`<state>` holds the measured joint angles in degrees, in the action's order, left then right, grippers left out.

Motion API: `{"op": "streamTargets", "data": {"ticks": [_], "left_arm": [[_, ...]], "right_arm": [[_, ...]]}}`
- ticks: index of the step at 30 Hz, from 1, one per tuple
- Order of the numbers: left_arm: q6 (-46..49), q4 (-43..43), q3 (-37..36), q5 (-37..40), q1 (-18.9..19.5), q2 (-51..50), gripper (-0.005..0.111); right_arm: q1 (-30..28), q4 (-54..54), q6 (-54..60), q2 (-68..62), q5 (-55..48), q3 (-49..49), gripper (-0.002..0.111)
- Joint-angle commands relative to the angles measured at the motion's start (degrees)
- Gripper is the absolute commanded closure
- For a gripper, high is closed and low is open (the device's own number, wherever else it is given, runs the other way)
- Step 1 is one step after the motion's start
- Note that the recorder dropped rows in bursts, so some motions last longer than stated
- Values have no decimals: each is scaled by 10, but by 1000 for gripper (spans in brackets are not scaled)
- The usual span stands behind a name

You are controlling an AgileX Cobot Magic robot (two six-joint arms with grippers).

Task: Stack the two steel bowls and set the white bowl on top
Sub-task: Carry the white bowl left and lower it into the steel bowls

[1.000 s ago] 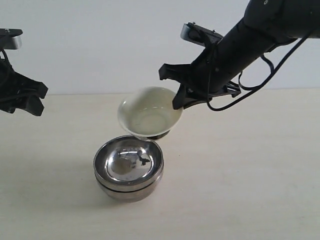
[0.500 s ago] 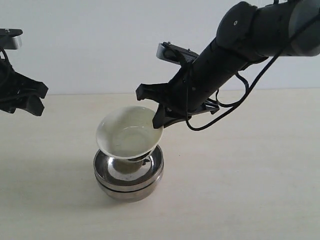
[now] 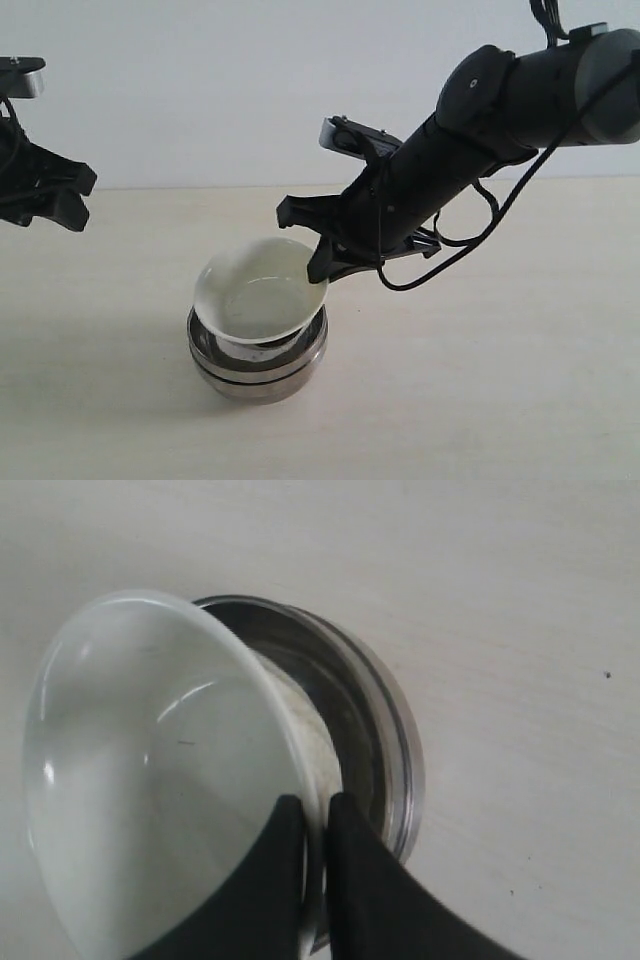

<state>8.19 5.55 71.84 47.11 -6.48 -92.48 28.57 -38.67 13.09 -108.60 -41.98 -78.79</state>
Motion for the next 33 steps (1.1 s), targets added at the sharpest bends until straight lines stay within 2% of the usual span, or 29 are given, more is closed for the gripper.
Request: {"op": "streamTargets", "data": {"ticks": [1,4,6,11,13,15,17,21,22,29,33], "left_arm": [[3,9,-2,-7,1,1,51],[3,9,-2,-7,1,1,51],[3,9,-2,-7,1,1,51],[3,9,-2,-7,1,1,51],[3,9,-2,-7,1,1,51],[3,9,-2,-7,1,1,51],[3,10,-2,-7,1,1,51],[3,11,-2,-7,1,1,51],[3,11,-2,-7,1,1,51],[3,11,-2,-7,1,1,51],[3,11,-2,-7,1,1,51]], "right_arm": [[0,-17,22,-4,6,0,108],[0,-16,39,-8,8,0,107],[0,-16,40,-9,12,0,101],[0,-17,45,-9,13,0,64],[0,-17,52,-9,13,0,54],[0,-17,53,-8,13,0,55],[0,-15,56,-6,15,0,64],[0,1,55,-1,5,0,106],[0,2,53,-1,4,0,108],[0,37,45,-1,-4,0,99],[0,50,29,-2,-2,1,99]]}}
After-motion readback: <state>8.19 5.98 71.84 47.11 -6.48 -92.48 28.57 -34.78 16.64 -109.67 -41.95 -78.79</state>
